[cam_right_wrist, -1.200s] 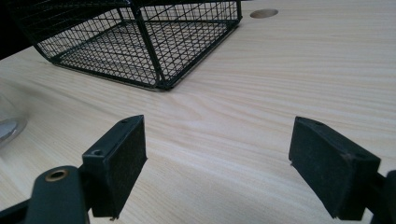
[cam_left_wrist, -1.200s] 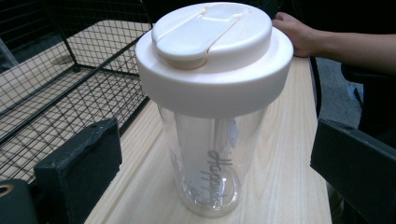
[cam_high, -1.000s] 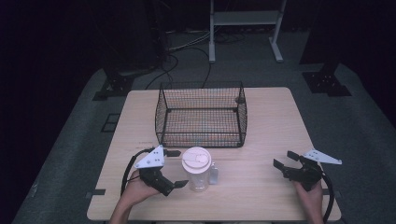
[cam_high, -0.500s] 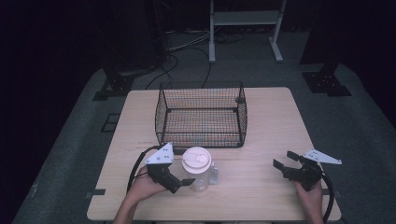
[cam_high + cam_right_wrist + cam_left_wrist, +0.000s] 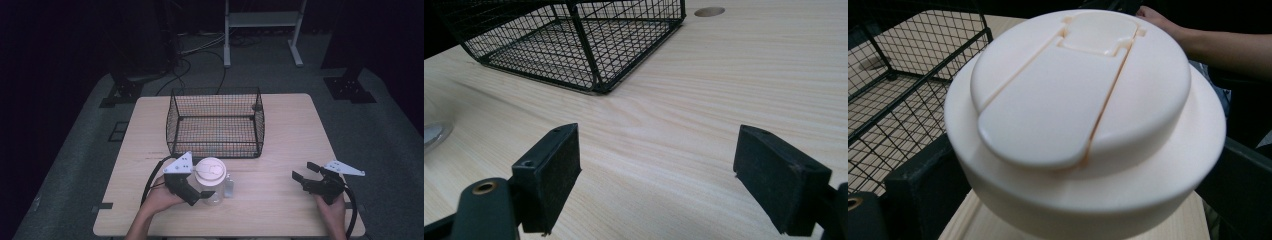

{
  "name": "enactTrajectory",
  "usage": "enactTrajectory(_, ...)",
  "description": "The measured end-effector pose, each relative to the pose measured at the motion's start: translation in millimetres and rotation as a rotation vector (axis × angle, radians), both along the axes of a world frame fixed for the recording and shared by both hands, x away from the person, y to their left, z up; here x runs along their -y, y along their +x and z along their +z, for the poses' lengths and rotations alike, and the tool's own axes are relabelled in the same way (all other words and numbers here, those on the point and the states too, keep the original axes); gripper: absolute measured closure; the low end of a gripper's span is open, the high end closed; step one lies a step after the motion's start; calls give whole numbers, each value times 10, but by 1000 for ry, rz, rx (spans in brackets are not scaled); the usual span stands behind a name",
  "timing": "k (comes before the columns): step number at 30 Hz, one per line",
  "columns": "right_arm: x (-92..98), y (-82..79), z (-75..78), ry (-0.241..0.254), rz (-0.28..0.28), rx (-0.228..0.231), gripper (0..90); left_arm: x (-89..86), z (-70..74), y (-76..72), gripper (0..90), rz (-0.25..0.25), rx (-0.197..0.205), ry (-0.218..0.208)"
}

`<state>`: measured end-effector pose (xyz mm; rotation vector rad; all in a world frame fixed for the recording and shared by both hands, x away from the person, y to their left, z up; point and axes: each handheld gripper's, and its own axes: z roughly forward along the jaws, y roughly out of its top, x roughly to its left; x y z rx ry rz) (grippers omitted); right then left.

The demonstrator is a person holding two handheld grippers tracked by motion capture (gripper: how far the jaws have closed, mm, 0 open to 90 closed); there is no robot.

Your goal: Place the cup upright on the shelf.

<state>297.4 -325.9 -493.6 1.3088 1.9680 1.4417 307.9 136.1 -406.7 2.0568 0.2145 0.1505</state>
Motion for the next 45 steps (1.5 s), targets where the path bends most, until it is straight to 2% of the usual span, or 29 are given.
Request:
enactTrajectory(10,-5,3,-1,-2,1,-1,178,49,-7,36,11,-5,-8,2)
enactTrajectory(14,-6,3,0,-5,1,-2,178,70,-19,62,19,-8,-20,-11)
enactTrajectory(21,-9,4,-1,-5,2,-4,178,114,-18,83,42,-22,-37,1)
enactTrajectory(40,-15,8,-3,-11,6,-6,178,126,-19,75,54,-22,-25,-1)
enactTrajectory(45,-15,9,-3,-12,7,-6,178,140,-7,78,55,-26,-22,10)
